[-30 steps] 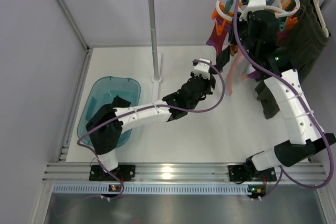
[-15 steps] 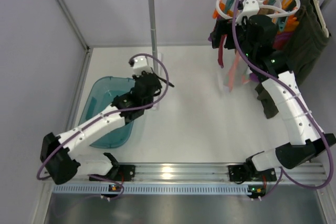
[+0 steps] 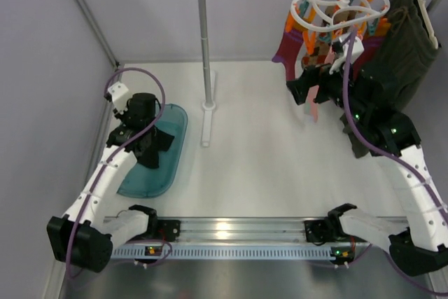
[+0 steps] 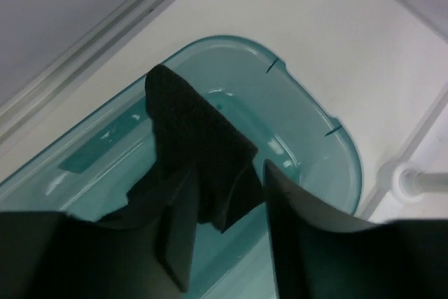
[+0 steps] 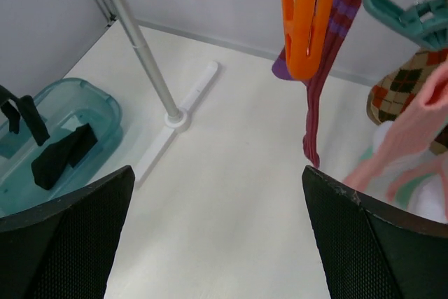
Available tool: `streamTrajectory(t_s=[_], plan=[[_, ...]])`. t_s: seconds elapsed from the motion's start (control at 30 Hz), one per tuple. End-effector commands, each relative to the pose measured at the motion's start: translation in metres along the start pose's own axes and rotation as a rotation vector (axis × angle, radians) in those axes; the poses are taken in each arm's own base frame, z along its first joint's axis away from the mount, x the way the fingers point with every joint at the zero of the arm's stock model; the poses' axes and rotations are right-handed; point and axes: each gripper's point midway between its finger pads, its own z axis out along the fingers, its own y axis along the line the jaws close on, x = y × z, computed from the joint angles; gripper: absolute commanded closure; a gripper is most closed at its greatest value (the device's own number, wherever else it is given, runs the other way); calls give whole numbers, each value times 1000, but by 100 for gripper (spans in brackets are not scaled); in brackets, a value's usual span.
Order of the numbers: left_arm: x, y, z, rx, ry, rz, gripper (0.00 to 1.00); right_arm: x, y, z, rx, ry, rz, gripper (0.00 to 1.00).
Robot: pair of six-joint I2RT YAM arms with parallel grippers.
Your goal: Remove the socks clipped to the hanger
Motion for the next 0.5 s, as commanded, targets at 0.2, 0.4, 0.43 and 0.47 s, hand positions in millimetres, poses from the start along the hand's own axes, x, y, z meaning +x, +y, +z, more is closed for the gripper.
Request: streamTrajectory(t_s=[0.2, 0.4, 0.43, 0.47], plan=[[35, -19, -8, 139, 161, -7, 2, 21, -35, -52, 201, -22, 40, 0], [42, -143, -93, 655, 152, 64, 2, 31, -55, -78, 331, -56, 73, 0], [40, -176, -119, 783, 100, 66, 2, 35, -61, -81, 365, -54, 77, 1], [67, -208, -159, 911, 119, 137, 2, 35, -62, -85, 378, -64, 86, 1]])
